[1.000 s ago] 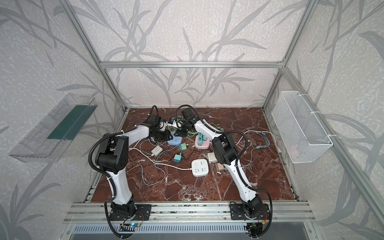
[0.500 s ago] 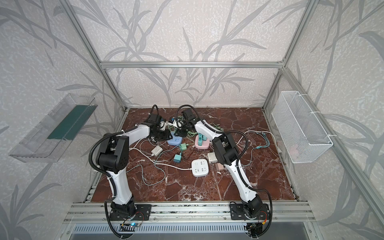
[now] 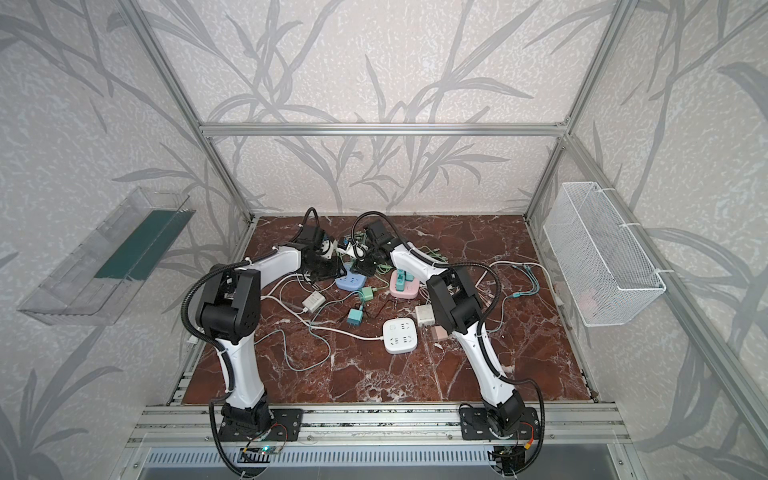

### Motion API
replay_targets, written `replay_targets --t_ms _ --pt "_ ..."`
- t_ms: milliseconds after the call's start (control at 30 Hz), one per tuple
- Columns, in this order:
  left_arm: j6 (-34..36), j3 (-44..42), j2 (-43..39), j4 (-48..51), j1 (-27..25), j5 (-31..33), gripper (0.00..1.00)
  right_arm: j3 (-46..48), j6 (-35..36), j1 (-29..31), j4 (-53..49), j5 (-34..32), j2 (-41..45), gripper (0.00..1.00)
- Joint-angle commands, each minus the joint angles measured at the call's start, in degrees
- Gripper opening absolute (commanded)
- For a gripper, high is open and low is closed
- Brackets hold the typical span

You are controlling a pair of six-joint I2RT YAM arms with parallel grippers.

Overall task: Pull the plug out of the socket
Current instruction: 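Pull the teal charger up with the right gripper while the left holds the strip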

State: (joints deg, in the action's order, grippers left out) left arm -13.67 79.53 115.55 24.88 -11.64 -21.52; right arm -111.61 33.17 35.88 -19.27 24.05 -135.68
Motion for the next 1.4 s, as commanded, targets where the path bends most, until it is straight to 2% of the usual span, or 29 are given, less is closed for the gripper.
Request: replay_targets --t_ms 0,200,400,533,700,867,1167,1367 --pt "0.85 -2.15 5.38 5.07 -0.31 6.07 0.41 1.85 0.75 1.61 5.03 3.28 6.58 0.18" --pt "1.00 -2.01 5.17 5.39 -0.31 6.73 0.41 -2.25 -1.72 1.12 1.49 3.68 5.11 0.19" --pt "1.04 -1.92 5.63 6.00 -0.40 7.79 0.40 -2.39 -2.91 0.99 1.66 2.70 4.95 0.19" --pt "1.10 -2.01 5.43 6.23 -0.40 8.76 0.40 -3.23 -7.85 -0.19 2.78 5.19 5.16 0.18" --pt "0.66 -1.89 5.54 5.82 -0.39 8.58 0.40 -4.95 -4.92 0.29 -0.74 3.53 4.95 0.19" --pt "0.06 -2.76 4.82 4.88 -0.31 7.78 0.40 -4.76 -5.03 0.14 -1.02 1.36 4.82 0.19" --pt "-1.14 -4.40 2.27 2.46 -0.26 6.10 0.40 -19.25 -8.27 -0.48 -12.70 -3.78 -3.75 0.19" --pt "-1.35 -5.28 0.86 1.44 -0.14 5.68 0.40 -22.93 -9.44 -0.83 -14.28 -3.45 -6.42 0.19"
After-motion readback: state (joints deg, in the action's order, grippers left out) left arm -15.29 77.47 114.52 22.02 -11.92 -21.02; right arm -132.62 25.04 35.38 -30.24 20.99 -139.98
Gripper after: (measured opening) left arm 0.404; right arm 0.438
